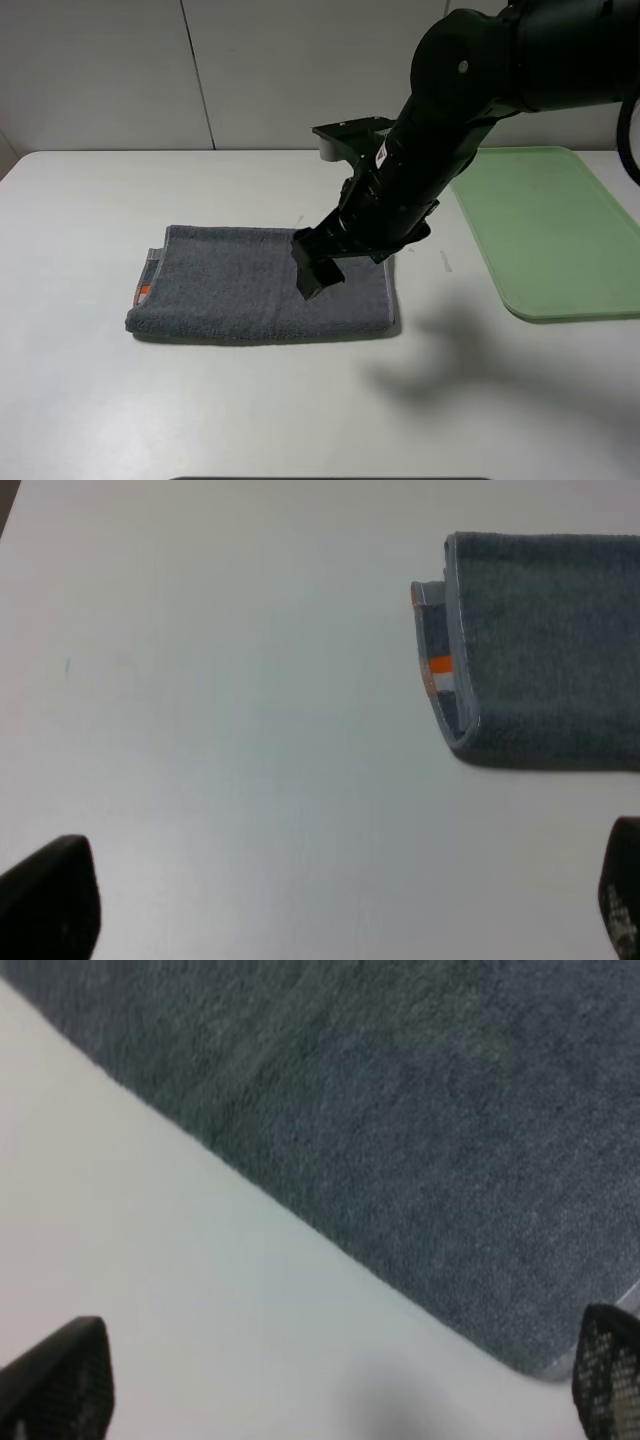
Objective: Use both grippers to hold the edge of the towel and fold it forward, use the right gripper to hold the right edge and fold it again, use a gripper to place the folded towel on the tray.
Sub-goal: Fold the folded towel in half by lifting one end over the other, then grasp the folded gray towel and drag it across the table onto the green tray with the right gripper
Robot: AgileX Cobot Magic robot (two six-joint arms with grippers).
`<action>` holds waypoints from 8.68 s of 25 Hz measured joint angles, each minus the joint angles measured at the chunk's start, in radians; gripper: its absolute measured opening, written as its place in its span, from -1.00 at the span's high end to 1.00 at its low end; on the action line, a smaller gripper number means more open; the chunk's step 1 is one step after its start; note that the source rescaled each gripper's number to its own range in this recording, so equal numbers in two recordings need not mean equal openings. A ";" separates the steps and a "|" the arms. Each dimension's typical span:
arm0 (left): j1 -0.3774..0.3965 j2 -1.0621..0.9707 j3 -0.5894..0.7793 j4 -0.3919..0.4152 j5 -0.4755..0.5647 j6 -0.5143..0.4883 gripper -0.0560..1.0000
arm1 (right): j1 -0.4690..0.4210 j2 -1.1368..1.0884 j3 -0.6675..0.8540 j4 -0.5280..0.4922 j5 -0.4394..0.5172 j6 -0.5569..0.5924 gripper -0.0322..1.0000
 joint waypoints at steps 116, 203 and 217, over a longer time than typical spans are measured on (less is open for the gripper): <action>0.000 0.000 0.000 0.000 -0.001 0.000 -1.00 | -0.033 0.340 -0.533 -0.769 0.411 0.253 0.87; 0.000 0.000 0.000 0.000 -0.001 0.000 -1.00 | -0.143 0.487 -0.533 -0.423 0.227 0.047 -1.00; 0.000 0.000 0.000 0.000 -0.001 0.000 -1.00 | -0.168 0.564 -0.537 -0.421 0.176 0.036 -1.00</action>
